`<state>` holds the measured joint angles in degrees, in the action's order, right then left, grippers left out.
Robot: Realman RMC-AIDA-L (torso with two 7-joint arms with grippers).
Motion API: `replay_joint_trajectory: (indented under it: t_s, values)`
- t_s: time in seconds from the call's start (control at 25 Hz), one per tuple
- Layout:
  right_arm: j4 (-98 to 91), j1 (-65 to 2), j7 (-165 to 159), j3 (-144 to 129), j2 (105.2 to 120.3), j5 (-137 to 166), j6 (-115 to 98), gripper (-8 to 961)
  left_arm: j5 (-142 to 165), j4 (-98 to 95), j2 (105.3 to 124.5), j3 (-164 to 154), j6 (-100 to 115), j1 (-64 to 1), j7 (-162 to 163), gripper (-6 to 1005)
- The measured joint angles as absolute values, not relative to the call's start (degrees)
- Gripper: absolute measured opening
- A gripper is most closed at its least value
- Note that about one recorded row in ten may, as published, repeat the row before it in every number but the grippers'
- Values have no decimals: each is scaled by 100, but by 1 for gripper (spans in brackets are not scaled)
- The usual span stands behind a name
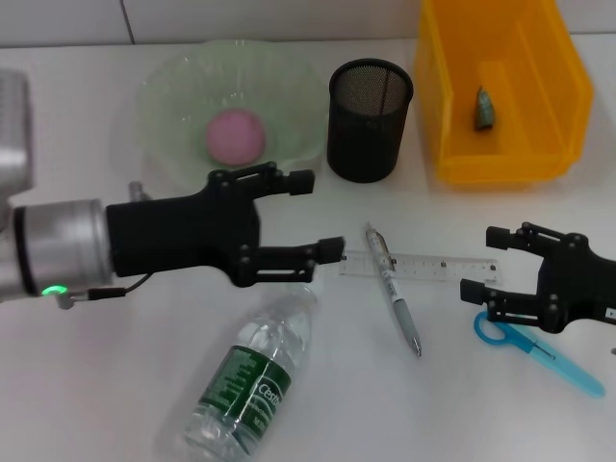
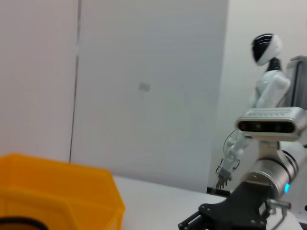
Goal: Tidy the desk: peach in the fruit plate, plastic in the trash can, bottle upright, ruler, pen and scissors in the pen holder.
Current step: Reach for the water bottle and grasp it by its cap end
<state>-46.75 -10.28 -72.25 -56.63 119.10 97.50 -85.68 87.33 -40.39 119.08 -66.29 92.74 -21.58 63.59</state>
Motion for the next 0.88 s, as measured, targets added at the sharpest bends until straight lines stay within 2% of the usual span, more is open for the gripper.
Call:
replay_joint_trajectory:
  t_s: [0.12,0.28,0.32,0.36,0.44,0.48,0.64,0.68,0.84,0.88]
  values:
    - [-4020,-1221,-6841,-5424,11908,9768,-8559,842,8717,-6313,11875,-8216,7650,-1429,8689,857]
    - [-3908,-1284,-6790,-5438,11905,9790,-8496,842,8866,-6792,11864,-8536,7313,-1238,9067,844]
    - [-3879,-1301,-6782,-5465,11905,9801,-8467,842,9993,-8206,11859,-9190,6592,-871,10661,840]
    - [-3879,-1301,-6782,-5465,11905,9801,-8467,842,10615,-8672,11863,-9419,6478,-833,11503,837]
    - [-3871,-1304,-6773,-5474,11905,9804,-8463,843,10615,-8672,11863,-9419,6478,-833,11503,830]
    - [-3870,-1304,-6770,-5466,11906,9804,-8464,843,11950,-9284,11873,-9884,6381,-888,13101,827]
    - [-3863,-1289,-6756,-5418,11908,9804,-8462,843,13066,-9551,11878,-10374,6348,-1014,14194,814]
    - [-3861,-1281,-6752,-5406,11908,9804,-8462,843,14038,-9668,11896,-10878,6343,-1220,15229,811]
    - [-3857,-1250,-6746,-5395,11909,9820,-8464,843,14286,-9625,11902,-11001,6363,-1350,15559,797]
    - [-3852,-1246,-6745,-5392,11909,9828,-8463,843,14469,-9341,11909,-11100,6408,-1595,15962,794]
